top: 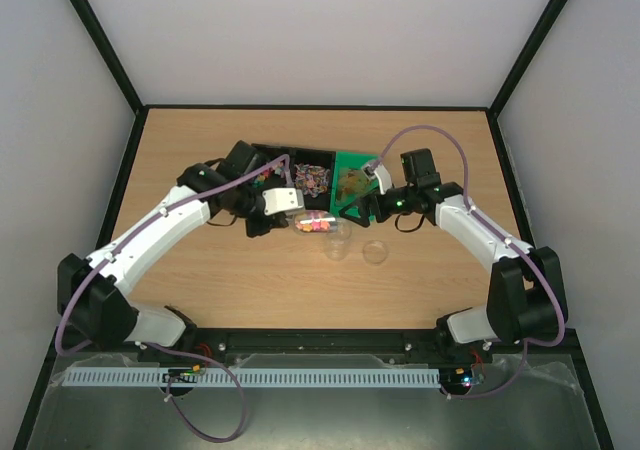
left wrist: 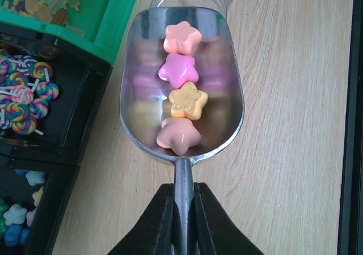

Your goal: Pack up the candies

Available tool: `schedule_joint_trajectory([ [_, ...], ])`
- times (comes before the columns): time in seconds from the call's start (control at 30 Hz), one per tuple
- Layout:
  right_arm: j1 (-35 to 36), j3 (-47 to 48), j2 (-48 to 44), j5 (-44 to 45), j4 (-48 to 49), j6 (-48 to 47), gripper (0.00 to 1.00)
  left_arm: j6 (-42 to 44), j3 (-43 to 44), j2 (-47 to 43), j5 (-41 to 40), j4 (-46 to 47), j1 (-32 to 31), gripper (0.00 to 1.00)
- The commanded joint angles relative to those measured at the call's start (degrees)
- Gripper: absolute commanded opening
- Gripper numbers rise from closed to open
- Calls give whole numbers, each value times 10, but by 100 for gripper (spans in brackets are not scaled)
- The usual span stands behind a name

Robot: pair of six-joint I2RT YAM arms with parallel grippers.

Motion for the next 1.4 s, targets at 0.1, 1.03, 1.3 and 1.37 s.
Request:
schedule_joint_trajectory([
  [0.1, -2, 17, 7, -17, -24, -10, 99, 0, 33, 12, -20, -30, -15, 2],
  [1.03, -2, 21, 6, -11, -24, -9, 99, -12, 83, 46, -76, -75, -52, 2],
  [1.3, -2, 21, 6, -12, -25, -9, 99, -17, 96, 53, -96, -80, -59, 2],
  [1.37, -2, 21, 5, -14, -26, -10, 99, -19, 99, 55, -100, -82, -59, 2],
])
